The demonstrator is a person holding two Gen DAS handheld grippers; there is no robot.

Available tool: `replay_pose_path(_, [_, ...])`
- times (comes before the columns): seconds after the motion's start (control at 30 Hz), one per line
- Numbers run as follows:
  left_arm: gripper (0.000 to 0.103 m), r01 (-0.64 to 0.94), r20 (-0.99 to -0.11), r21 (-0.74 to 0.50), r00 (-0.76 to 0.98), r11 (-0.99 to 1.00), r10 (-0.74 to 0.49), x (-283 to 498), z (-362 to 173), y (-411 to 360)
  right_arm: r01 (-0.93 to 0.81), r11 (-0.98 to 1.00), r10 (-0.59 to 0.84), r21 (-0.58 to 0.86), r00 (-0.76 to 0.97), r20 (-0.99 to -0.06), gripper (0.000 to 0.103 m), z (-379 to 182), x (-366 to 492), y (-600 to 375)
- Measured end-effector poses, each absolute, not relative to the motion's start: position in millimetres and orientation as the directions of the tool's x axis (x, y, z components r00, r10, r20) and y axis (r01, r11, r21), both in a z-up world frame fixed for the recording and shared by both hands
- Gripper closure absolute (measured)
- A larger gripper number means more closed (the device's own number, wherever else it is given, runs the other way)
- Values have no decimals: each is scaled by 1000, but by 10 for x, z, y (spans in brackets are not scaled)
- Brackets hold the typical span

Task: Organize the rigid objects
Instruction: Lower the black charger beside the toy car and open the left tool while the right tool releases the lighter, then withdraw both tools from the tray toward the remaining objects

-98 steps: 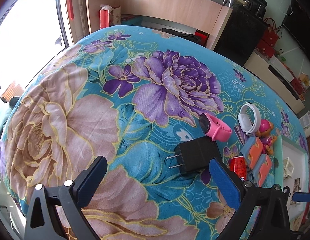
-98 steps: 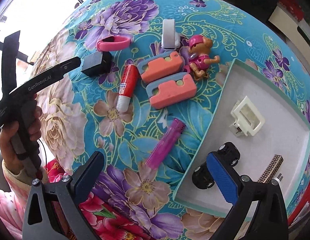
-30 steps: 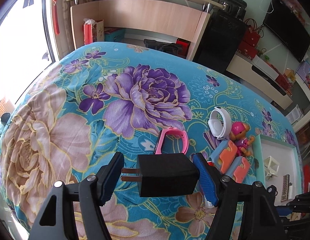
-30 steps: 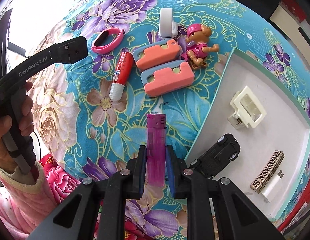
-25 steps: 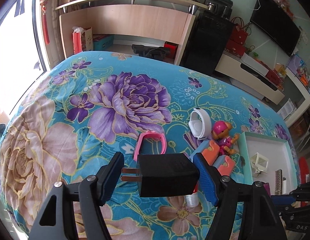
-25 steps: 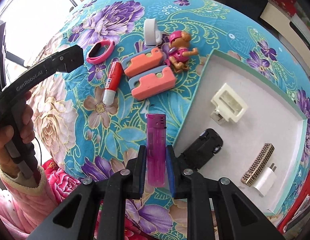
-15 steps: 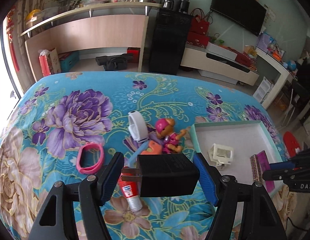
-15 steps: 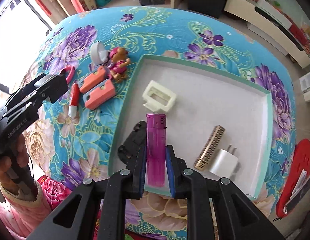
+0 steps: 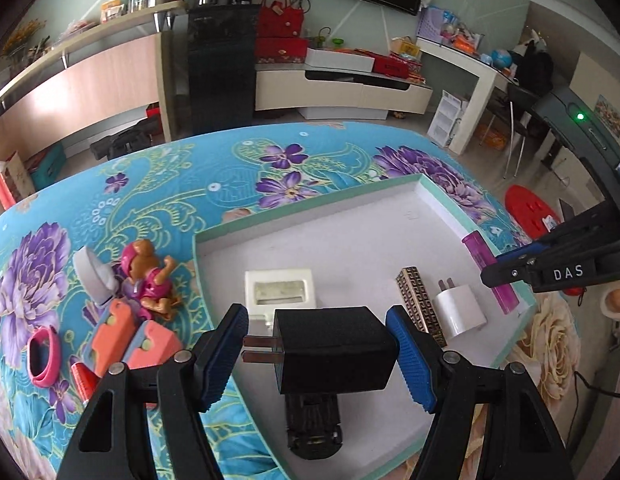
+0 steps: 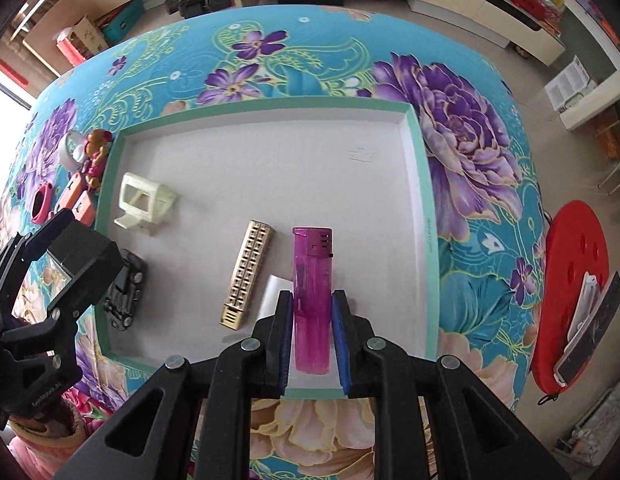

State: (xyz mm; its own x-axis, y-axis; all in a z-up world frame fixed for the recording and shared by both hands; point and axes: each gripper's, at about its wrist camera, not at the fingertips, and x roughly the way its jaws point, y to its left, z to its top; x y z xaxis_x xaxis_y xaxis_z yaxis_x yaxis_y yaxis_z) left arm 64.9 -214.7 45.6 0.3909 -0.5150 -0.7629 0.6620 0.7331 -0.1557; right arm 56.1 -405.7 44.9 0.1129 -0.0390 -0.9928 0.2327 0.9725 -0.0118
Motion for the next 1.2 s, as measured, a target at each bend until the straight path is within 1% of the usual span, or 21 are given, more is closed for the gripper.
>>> replay_pose_path(0.2, [29, 694, -768, -136, 377, 707, -518, 575, 359, -2353, 291, 956, -54, -33, 66, -996, 84, 242, 439, -4348])
replay_pose_path(0.47, [29, 707, -798, -133, 340, 695, -498, 531, 227, -2504, 308, 951, -47, -33, 39, -998, 84, 84, 372, -4432])
replay_pose_path(0.53, [29, 706, -800, -151, 324, 692, -505, 539, 227, -2505, 317, 948, -43, -30, 35, -998, 83, 64, 369, -4446])
replay_pose_path(0.7, [28, 700, -801, -144, 333, 700, -497, 532, 255, -2471, 331, 943, -48, -33, 38, -998, 83, 61, 344, -4459])
replay_pose_path(0.83, [27, 693, -781, -163, 344, 703, -520, 544, 366, -2384, 324, 945, -51, -35, 40, -998, 82, 110, 353, -4503])
replay_pose_path(0.87, [27, 691, -777, -164, 349, 704, -524, 546, 391, -2363, 322, 946, -51, -35, 41, -998, 82, 138, 367, -4532])
replay_pose_path(0.9, [23, 690, -776, -163, 351, 706, -523, 552, 407, -2342, 320, 947, -52, -35, 43, -998, 82, 158, 367, -4528])
replay_pose_path(0.93, [21, 686, -777, -163, 353, 709, -521, 567, 417, -2324, 321, 946, -52, -35, 44, -998, 80, 197, 358, -4480])
replay_pose_path(1.03, [20, 664, -777, -169, 365, 728, -512, 632, 445, -2216, 319, 947, -59, -41, 45, -997, 64, 249, 377, -4427])
replay_pose_path(1.13, [20, 625, -775, -177, 387, 760, -499, 745, 469, -2036, 306, 951, -63, -46, 45, -997, 58, 292, 415, -4374])
replay_pose_path(1.17, [19, 607, -775, -176, 400, 775, -489, 788, 475, -1961, 303, 952, -64, -47, 47, -997, 51, 328, 450, -4339])
replay_pose_path(1.2, [14, 586, -776, -175, 413, 791, -477, 835, 480, -1881, 299, 953, -65, -47, 50, -997, 47, 344, 465, -4321])
